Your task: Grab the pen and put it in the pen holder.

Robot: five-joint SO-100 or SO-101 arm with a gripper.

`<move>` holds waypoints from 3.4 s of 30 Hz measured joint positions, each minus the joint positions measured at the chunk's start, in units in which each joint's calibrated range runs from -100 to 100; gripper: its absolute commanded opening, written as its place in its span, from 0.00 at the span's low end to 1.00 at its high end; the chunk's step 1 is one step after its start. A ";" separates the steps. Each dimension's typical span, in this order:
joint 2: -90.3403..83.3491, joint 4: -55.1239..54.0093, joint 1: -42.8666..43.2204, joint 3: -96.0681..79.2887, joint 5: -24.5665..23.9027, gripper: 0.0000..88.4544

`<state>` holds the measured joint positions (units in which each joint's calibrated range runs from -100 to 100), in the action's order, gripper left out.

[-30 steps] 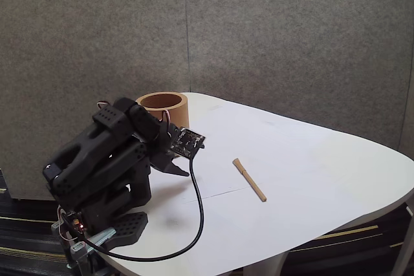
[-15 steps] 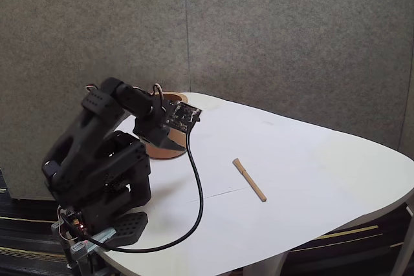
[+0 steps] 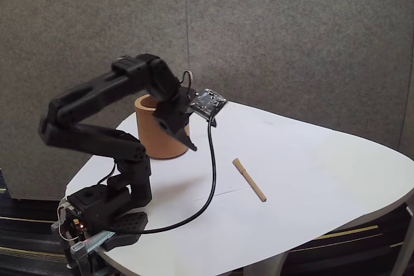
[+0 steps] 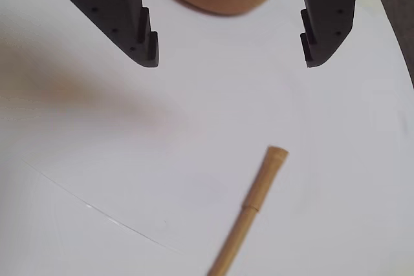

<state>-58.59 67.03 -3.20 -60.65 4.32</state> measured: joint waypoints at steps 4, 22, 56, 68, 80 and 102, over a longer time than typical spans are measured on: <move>11.18 -8.56 -3.23 7.31 -0.05 0.35; 51.40 -11.27 -13.73 26.35 -0.05 0.35; 63.76 -11.27 -14.62 33.39 0.00 0.35; 67.15 -10.00 -14.62 36.55 0.05 0.35; 67.15 -10.59 -14.54 36.82 0.05 0.01; 63.84 -9.75 -16.45 37.00 0.10 0.01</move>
<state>5.25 57.29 -19.65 -23.65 4.42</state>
